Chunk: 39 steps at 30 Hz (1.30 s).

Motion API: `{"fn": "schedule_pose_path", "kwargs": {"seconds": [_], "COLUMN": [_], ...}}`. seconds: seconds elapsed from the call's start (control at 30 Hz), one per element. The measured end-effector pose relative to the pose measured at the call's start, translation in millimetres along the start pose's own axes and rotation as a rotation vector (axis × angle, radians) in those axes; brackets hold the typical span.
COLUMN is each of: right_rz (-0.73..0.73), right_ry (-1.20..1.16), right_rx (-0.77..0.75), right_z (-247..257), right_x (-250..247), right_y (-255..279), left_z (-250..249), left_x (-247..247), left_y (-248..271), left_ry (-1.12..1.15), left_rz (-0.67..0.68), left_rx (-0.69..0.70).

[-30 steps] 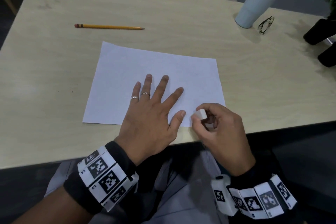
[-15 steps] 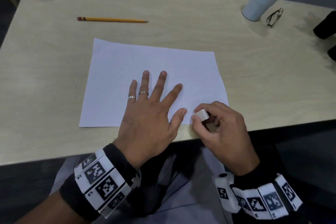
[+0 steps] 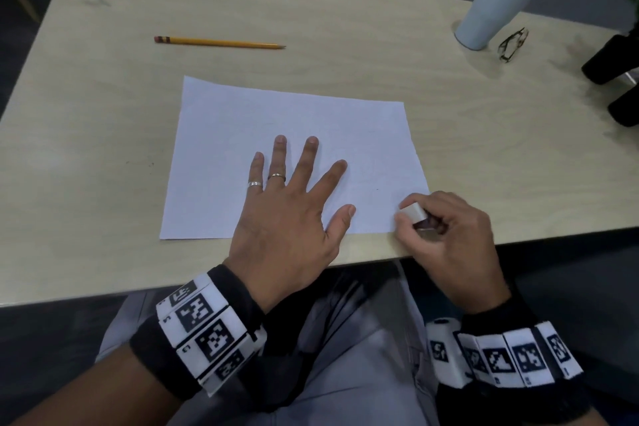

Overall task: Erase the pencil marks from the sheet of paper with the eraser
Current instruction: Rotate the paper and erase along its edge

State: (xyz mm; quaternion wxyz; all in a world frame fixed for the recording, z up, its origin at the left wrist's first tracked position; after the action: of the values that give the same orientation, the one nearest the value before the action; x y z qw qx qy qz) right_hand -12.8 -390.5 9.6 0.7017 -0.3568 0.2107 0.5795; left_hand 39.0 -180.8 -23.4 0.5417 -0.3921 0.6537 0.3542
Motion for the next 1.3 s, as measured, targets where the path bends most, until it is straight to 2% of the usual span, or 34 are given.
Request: {"fn": "schedule_pose_path", "kwargs": {"seconds": [0.1, 0.23, 0.33, 0.4, 0.53, 0.6, 0.73, 0.87, 1.0, 1.1, 1.2, 1.3], "right_rz": [-0.039, 0.057, -0.013, -0.056, 0.011, 0.021, -0.055, 0.007, -0.024, -0.03, 0.007, -0.042], "right_ry": [-0.016, -0.032, 0.007, 0.008, 0.008, -0.004, 0.009, -0.007, 0.051, 0.051, 0.086, 0.081], "right_rx": [0.045, -0.034, 0.022, 0.041, -0.067, -0.05, 0.025, -0.063, -0.014, -0.019, -0.1, -0.04], "right_z": [2, 25, -3, -4, 28, 17, -1, 26, 1, 12, 25, 6], "right_x": [-6, 18, -5, -11, 16, 13, -6, 22, 3, 6, 24, 10], "right_y": [-1, 5, 1, 0, 2, 0, -7, -6, -14, -18, -17, -23], "left_z": [0, 0, 0, -1, -1, -1, -1, 0, -1, -2, -1, -1], "left_x": [-1, 1, 0, -1, 0, 0, -1, 0, 0, -1, 0, 1], "left_y": [1, -1, 0, 0, -1, -1, 0, 0, 0, 0, -1, 0], "left_ry": [0.009, 0.0, -0.002, -0.001, -0.018, -0.024, -0.019, -0.019, -0.012, -0.006, -0.006, 0.001], "left_rz": [-0.006, -0.013, -0.005, -0.007, -0.002, -0.002, 0.004, 0.001, 0.01, 0.007, 0.002, 0.003], "left_rx": [-0.001, -0.003, -0.003, -0.01, -0.012, -0.011, -0.014, -0.011, -0.012, -0.009, -0.006, -0.009]}}
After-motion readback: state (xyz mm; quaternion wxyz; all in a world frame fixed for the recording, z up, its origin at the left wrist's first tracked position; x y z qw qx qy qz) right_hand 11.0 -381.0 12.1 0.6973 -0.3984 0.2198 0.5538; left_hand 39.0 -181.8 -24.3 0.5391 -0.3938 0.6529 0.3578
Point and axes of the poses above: each hand's wrist, its own y-axis away from the middle knuckle, its own x-axis out of the palm, z = x × y, the point moved 6 cm from there along -y, towards the middle knuckle, and after that the axes turned 3 degrees about -y, right-handed, at the moved point
